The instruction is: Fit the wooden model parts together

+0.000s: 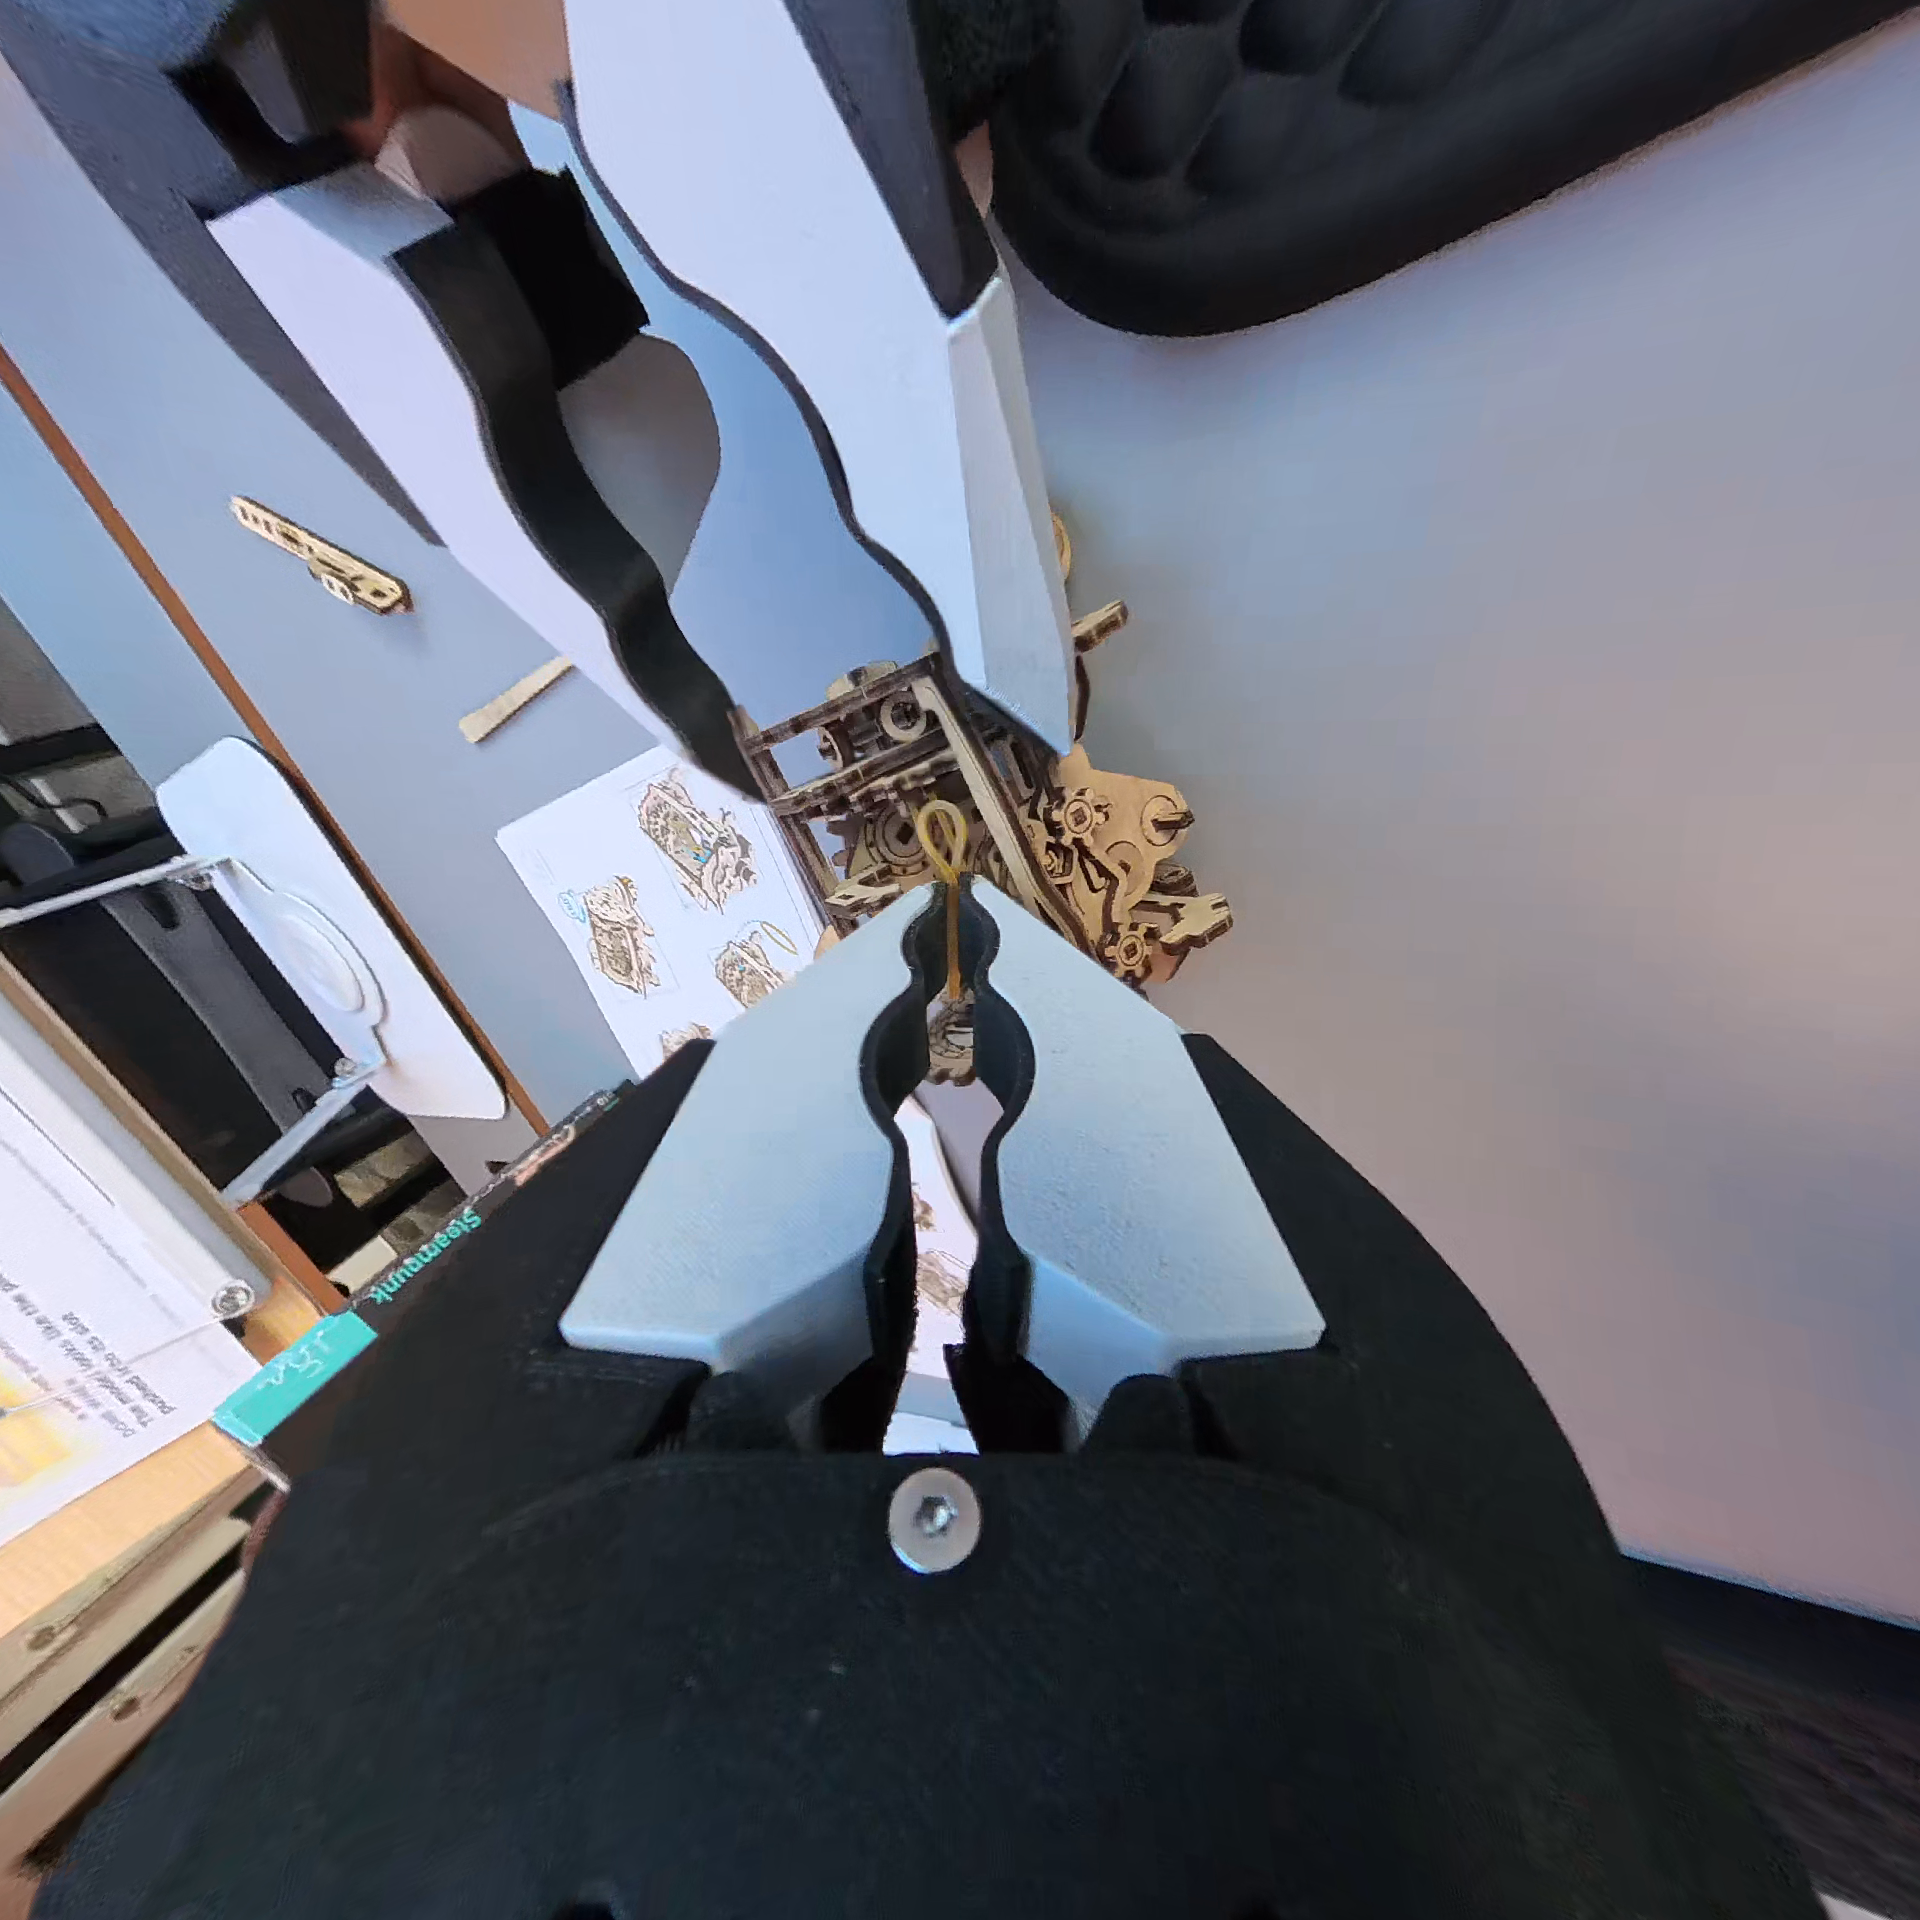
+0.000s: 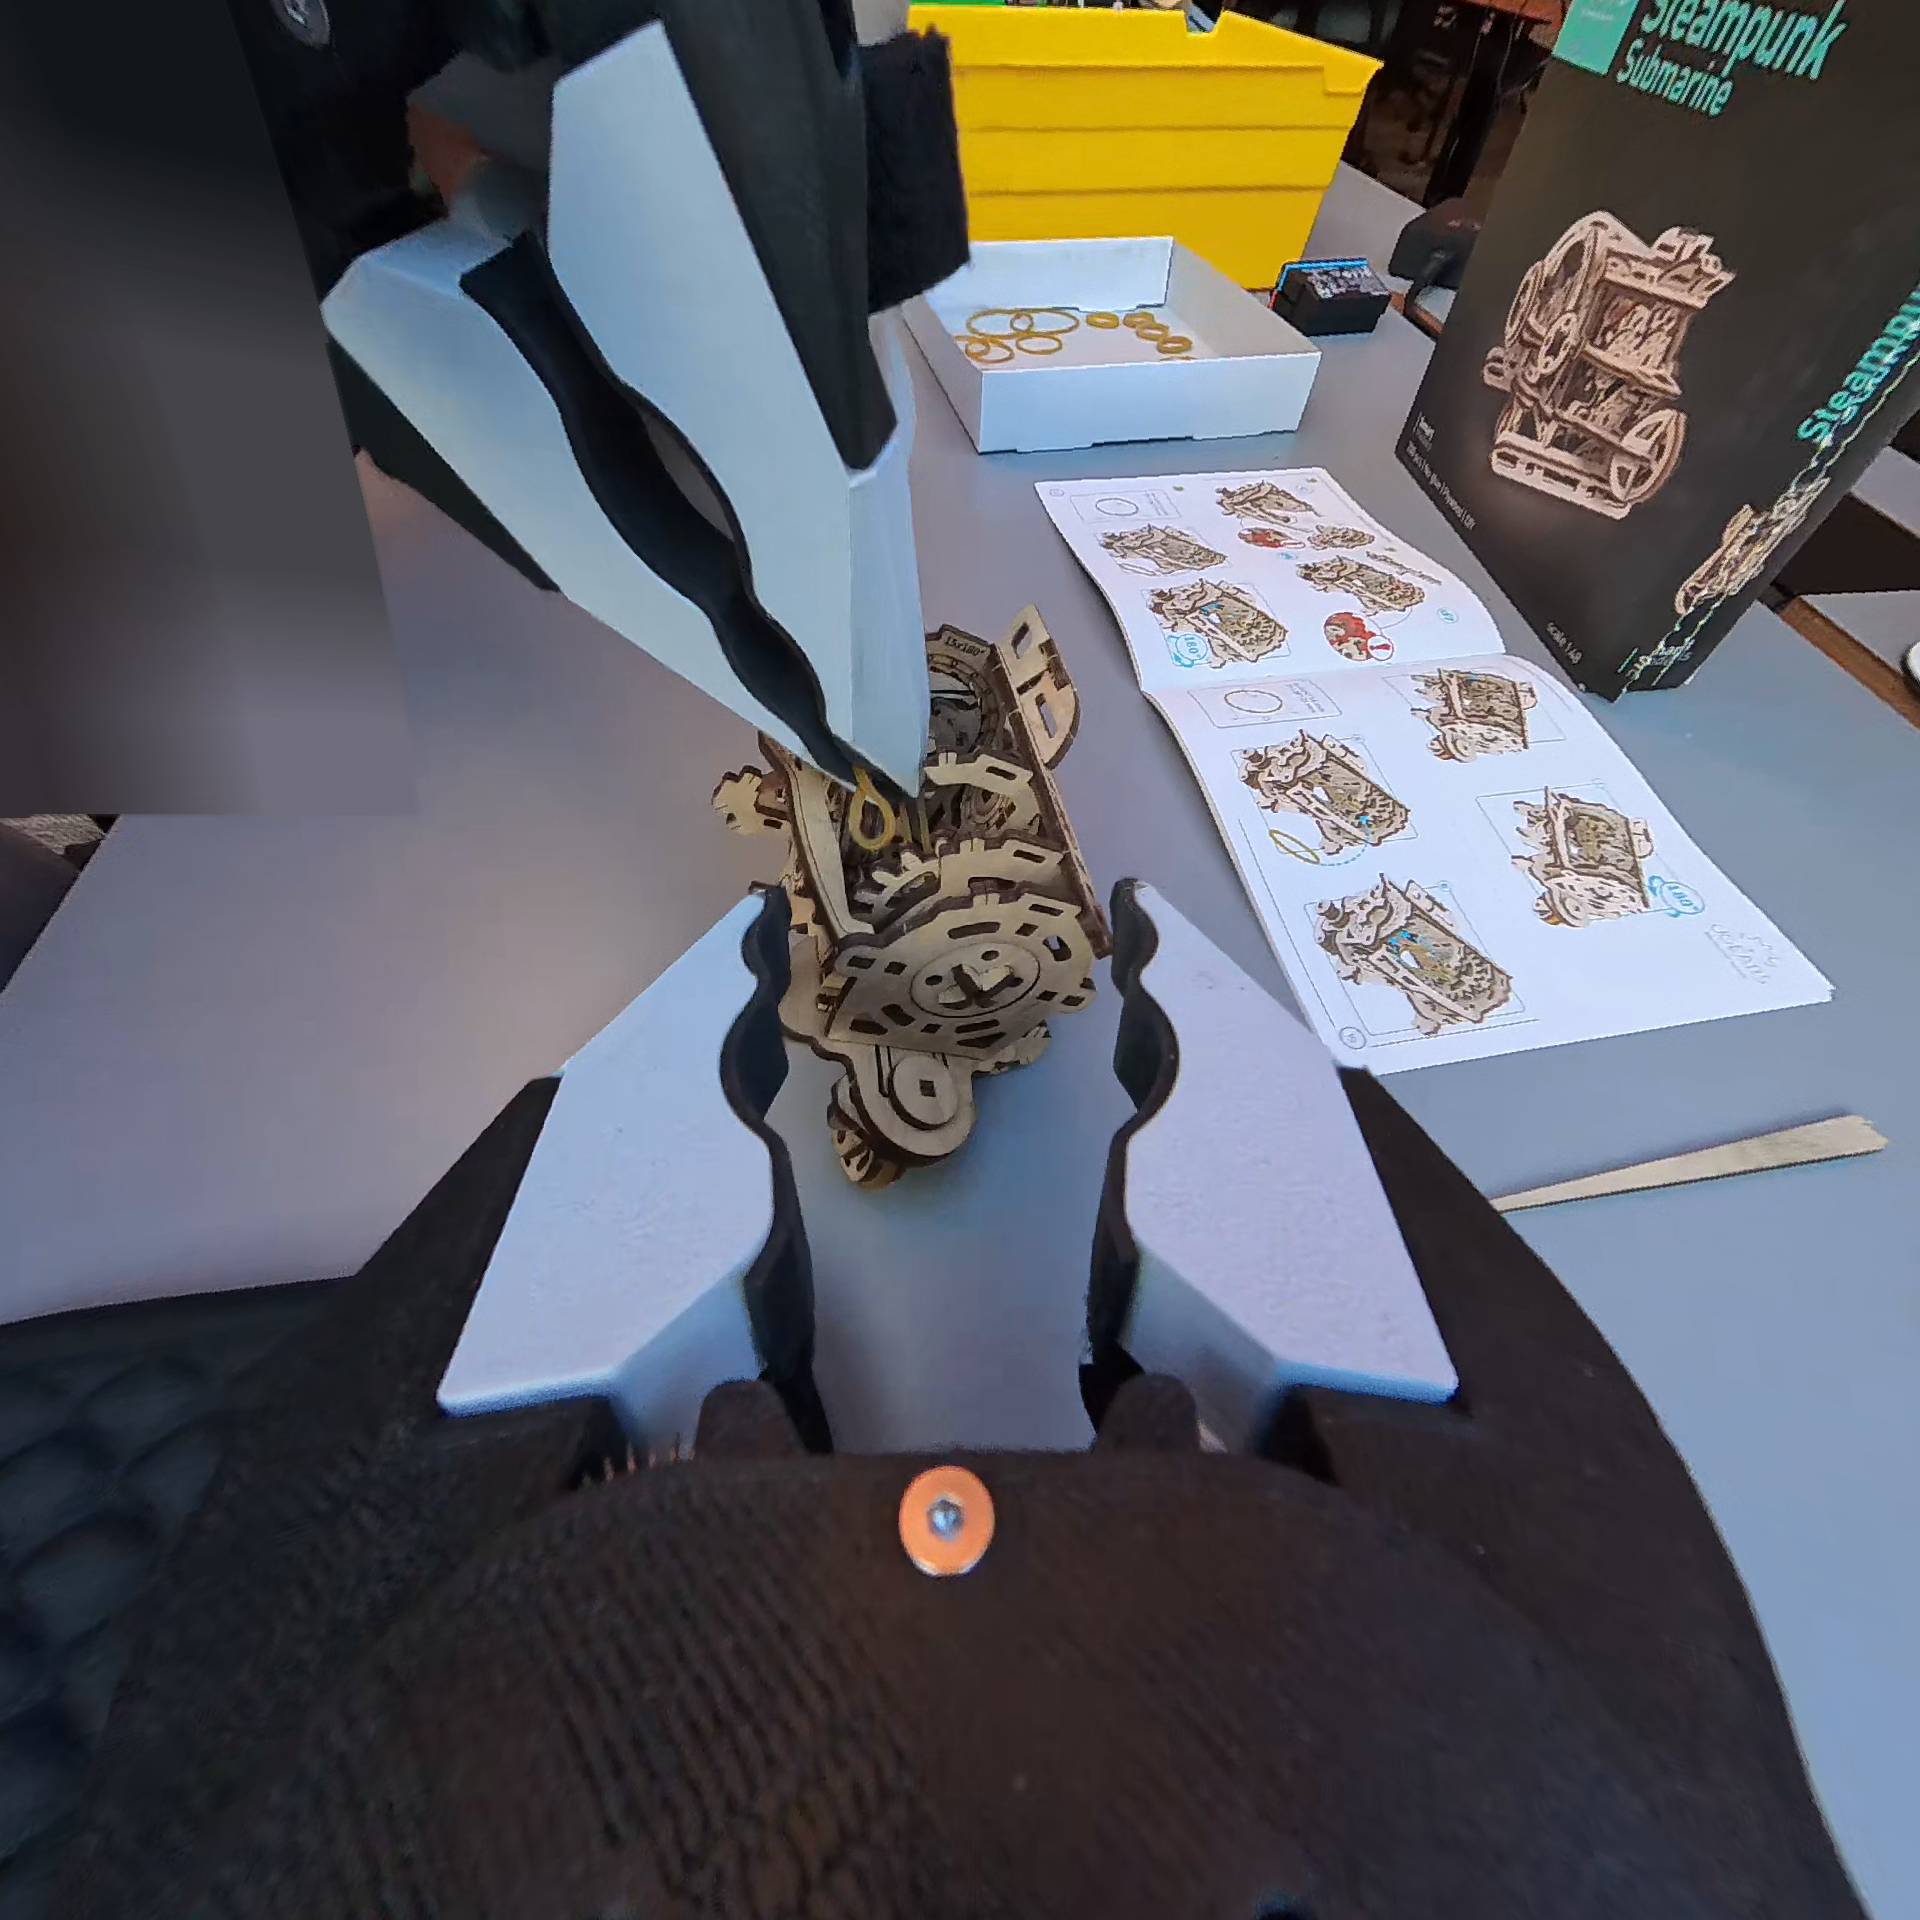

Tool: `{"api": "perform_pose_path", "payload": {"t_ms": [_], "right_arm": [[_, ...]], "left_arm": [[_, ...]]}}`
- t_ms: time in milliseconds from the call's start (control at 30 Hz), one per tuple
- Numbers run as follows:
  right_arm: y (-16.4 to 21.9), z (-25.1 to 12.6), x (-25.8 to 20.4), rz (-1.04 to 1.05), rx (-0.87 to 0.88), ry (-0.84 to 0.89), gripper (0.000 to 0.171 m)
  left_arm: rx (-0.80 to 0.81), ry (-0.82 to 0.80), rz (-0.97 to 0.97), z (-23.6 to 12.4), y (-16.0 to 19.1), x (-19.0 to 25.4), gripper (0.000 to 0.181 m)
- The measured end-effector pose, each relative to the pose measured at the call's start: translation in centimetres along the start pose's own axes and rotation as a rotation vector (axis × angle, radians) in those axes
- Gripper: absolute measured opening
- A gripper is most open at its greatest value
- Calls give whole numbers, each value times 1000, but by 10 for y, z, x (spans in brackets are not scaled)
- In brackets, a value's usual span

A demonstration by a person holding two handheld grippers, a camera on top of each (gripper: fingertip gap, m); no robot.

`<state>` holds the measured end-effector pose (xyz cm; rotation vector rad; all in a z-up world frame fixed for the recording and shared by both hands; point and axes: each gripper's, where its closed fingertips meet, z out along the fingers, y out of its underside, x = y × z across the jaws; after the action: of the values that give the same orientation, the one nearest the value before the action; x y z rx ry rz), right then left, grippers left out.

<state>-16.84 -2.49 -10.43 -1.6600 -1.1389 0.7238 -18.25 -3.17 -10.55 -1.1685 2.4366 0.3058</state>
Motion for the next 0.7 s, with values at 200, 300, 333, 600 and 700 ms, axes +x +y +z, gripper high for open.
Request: {"api": "perform_pose_path", "payload": {"t_ms": [200,300,333,600,700], "right_arm": [[2,-1,0,-2,1,4,62],[-1,-3,1,1,16,8,62],[-2,-4,1,5,22,8,62],[-7,-7,1,15,54,12,61],[-5,-8,-1,-1,42,17,61]], "left_arm": [[16,-44,70,-11,7,-11,0],[99,42,109,-21,0,-8,0],[105,60,137,-23,-1,-8,0],[86,139,451,-28,-1,-20,0],[44,133,588,-18,-1,-22,0]]}}
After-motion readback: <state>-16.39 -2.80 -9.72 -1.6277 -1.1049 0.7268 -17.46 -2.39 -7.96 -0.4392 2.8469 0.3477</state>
